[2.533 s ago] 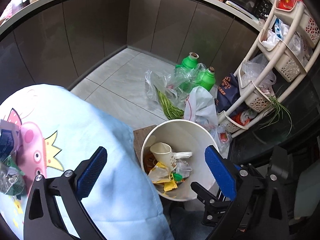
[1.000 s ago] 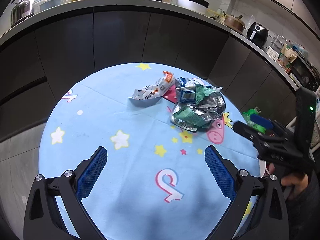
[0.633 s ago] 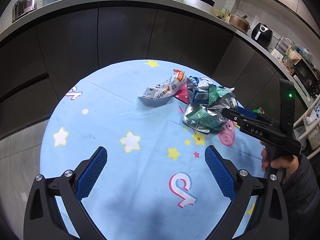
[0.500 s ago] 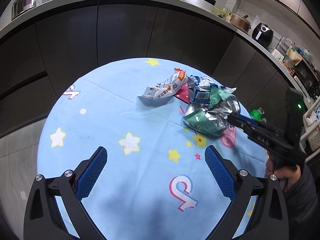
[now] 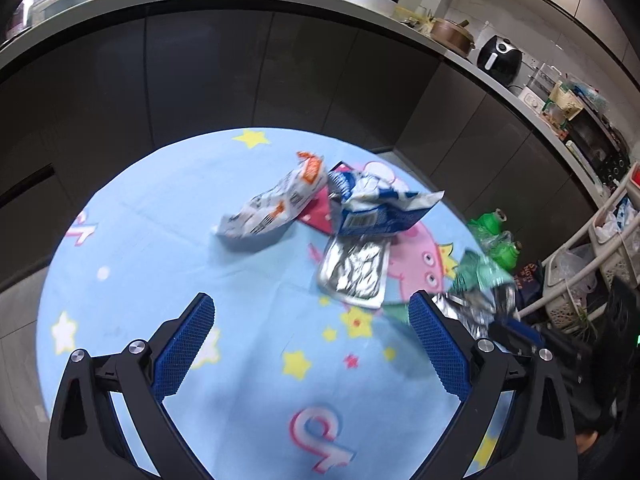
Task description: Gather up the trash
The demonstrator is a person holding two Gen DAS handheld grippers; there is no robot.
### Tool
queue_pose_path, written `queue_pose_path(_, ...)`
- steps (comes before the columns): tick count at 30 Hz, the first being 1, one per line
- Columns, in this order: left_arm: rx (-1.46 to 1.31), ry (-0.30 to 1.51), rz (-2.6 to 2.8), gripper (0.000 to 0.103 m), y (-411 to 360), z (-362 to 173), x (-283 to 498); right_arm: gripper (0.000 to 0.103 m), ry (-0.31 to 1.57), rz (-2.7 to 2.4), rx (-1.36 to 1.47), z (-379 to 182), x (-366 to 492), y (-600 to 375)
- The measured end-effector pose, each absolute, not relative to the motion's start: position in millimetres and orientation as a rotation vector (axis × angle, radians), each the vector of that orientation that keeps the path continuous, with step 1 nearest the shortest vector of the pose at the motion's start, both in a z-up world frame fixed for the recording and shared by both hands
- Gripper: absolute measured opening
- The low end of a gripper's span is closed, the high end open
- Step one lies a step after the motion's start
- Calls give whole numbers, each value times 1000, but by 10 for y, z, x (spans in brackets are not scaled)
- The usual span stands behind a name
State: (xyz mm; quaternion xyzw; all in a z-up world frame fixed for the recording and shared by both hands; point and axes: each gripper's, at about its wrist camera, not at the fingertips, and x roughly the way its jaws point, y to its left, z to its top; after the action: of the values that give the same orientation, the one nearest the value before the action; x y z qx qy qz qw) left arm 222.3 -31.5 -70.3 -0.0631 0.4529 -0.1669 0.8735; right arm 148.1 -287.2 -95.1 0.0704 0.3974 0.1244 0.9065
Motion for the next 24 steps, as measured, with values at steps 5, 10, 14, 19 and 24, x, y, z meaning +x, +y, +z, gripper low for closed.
queue_pose_path(5, -209, 980, -402, 86, -521, -696, 2660, 18, 811, 238, 154, -942, 1398, -2971)
queue_pose_path(10, -253, 1040, -445, 73, -736, -841, 3067, 18, 804, 235, 151, -933, 1376, -2990)
queue_pose_path(14, -282, 1091, -444, 57, -818, -1028, 3263, 18, 803, 227, 159, -925, 1367, -3031)
queue_pose_path(19, -270, 1111, -481, 7, -851, -1071, 3201, 18, 793, 219, 168, -897, 1324, -3086)
queue_pose_path(24, -228, 1026, -512, 5, -743, -753, 2765, 18, 777, 218, 173, -837, 1265, -3084)
